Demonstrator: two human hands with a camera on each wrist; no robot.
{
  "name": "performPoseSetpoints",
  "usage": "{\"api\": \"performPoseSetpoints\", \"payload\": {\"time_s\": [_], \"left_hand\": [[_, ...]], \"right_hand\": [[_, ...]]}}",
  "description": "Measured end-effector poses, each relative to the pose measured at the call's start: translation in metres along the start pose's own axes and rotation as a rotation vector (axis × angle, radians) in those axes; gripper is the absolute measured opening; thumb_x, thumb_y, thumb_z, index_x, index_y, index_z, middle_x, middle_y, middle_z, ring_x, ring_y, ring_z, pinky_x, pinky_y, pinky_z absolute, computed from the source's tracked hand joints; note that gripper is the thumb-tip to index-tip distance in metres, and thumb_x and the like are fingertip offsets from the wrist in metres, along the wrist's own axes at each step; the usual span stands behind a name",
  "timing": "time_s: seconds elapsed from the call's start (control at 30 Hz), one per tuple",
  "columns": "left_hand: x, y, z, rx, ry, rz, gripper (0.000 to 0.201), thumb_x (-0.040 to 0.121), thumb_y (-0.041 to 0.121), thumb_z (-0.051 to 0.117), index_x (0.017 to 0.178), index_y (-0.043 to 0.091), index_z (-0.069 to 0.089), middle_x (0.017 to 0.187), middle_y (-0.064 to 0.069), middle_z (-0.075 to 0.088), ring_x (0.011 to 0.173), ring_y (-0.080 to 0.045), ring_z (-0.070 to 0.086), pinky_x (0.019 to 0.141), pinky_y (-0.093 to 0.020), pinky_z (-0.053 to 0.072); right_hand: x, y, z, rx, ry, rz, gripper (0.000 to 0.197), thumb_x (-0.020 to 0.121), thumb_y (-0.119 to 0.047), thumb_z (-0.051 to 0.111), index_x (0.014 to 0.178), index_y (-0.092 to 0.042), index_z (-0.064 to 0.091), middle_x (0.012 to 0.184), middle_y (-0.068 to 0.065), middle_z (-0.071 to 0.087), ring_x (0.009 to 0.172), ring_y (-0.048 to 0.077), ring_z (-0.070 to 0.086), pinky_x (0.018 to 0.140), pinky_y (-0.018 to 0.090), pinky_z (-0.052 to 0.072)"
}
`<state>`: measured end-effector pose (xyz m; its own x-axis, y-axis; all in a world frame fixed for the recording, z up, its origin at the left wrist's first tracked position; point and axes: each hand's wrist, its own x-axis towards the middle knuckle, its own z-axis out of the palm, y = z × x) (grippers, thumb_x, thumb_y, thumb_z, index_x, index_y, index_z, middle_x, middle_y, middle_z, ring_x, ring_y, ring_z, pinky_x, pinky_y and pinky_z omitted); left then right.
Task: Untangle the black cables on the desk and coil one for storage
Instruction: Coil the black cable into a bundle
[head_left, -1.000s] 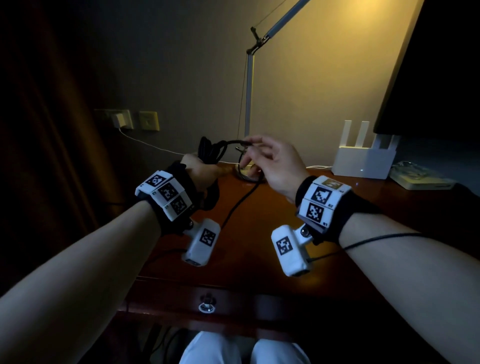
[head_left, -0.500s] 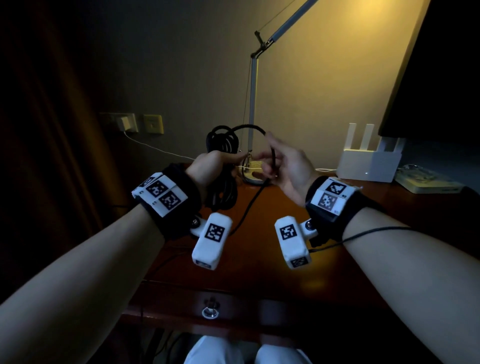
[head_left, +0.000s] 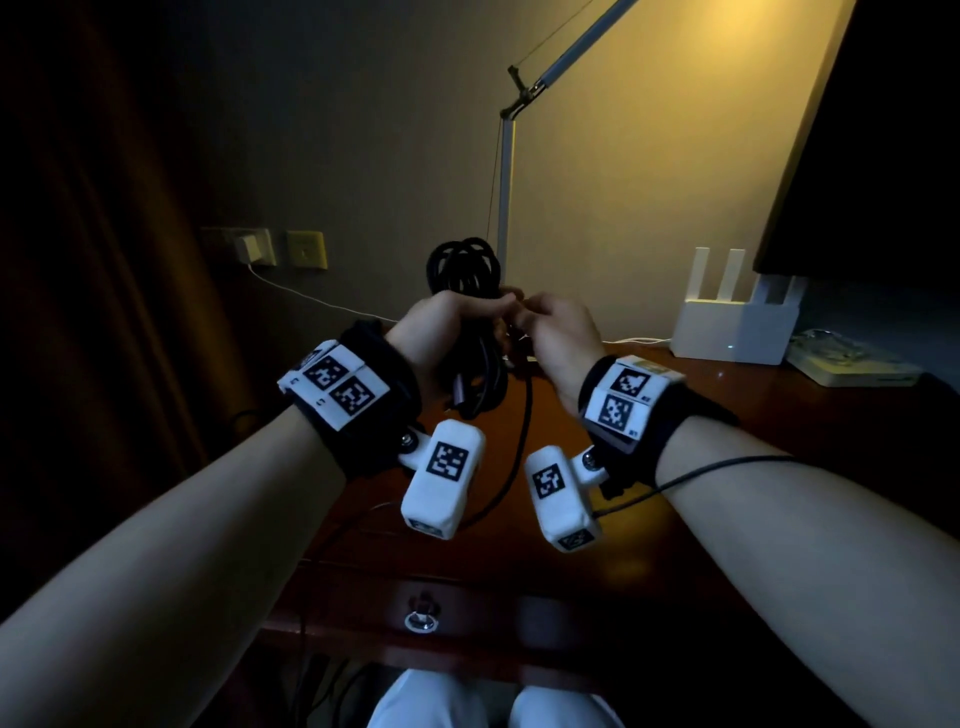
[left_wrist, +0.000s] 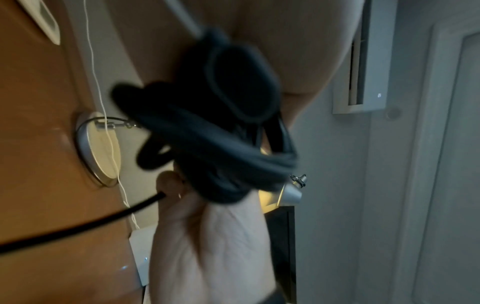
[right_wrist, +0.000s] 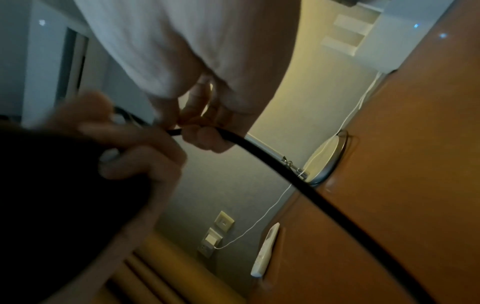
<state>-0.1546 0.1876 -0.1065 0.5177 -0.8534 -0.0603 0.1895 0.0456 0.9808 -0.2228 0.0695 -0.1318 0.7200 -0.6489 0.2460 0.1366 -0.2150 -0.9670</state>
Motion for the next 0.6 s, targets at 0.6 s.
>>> {"api": "performPoseSetpoints", "payload": {"time_s": [0.6], "left_hand": [[0.022, 0.011, -0.008, -0.148, 0.340, 0.072, 0.026, 0.091, 0.037, 0.060, 0.091, 0.011, 0.059, 0.092, -0.005, 0.064, 0.089, -0.022, 0.063, 0.081, -0.038, 0.052]], "right_hand": [[-0.014, 0.013, 0.006, -0.125, -0.290, 0.243, 0.036, 0.103, -0.014, 0.033, 0.122, 0.007, 0.056, 0.100, 0.022, 0.065, 0.074, 0.022, 0.063, 0.072, 0.040, 0.054]]}}
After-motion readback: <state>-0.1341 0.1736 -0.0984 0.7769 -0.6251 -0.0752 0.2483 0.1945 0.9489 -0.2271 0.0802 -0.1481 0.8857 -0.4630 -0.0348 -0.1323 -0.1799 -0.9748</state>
